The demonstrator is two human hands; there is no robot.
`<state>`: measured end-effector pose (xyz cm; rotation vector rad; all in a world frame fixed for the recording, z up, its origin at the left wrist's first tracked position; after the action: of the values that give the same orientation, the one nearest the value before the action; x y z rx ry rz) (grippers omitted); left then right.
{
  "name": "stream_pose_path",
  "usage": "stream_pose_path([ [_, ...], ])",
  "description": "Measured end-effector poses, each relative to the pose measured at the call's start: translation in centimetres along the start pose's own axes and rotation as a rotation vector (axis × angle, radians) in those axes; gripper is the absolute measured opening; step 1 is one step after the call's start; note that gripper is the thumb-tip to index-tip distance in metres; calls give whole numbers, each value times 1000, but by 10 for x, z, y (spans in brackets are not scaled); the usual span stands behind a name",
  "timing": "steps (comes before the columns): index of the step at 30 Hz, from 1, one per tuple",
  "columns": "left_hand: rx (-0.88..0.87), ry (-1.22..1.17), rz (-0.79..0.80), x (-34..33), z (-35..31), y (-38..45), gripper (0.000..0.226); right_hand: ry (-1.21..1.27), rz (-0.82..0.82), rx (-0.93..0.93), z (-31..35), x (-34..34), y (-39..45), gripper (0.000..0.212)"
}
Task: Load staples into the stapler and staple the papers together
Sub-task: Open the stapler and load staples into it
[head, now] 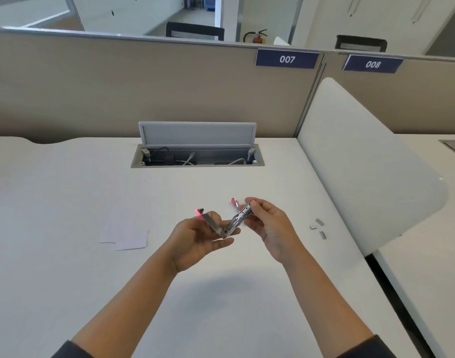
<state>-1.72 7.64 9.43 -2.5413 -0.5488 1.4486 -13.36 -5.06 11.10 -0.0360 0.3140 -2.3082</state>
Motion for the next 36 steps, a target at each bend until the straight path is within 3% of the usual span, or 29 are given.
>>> stream_pose_path([
  [5,-56,-219,-1,16,-18,-3,36,202,-53,23,4,5,-5,12],
  [8,-44,-219,-47,29,-34,-7,45,272,-106,32,5,7,-7,11],
  [10,-37,34,-173,37,-44,-8,54,274,-125,29,5,9,-8,10],
  [12,-49,537,-331,36,-50,-9,48,264,-120,26,6,8,-10,10],
  [14,-84,859,-347,27,-49,-6,39,214,-100,28,6,3,-11,9],
  [17,-57,945,-240,9,-39,4,37,155,-82,8,4,-4,-11,10],
  [20,-27,1041,-192,-6,-28,15,48,134,-65,-2,6,-8,-10,12],
  [23,90,954,-138,-17,-14,22,63,123,-32,-14,7,-10,-9,14],
  [28,179,812,-226,-27,-3,32,66,96,3,-3,7,-11,-10,21],
  [36,244,741,-237,-29,0,43,52,87,-39,-3,5,-4,-5,19],
])
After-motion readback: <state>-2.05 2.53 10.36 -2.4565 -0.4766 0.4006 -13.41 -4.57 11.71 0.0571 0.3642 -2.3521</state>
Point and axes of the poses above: each hand's wrist, its own y-axis towards the middle knuckle, its own x-axis out of the back of the hand, z = x × y, the point moved 2 cm from there along y, towards the middle knuckle, and after that the axes turned 14 degrees about -y, right-handed, at the moved point
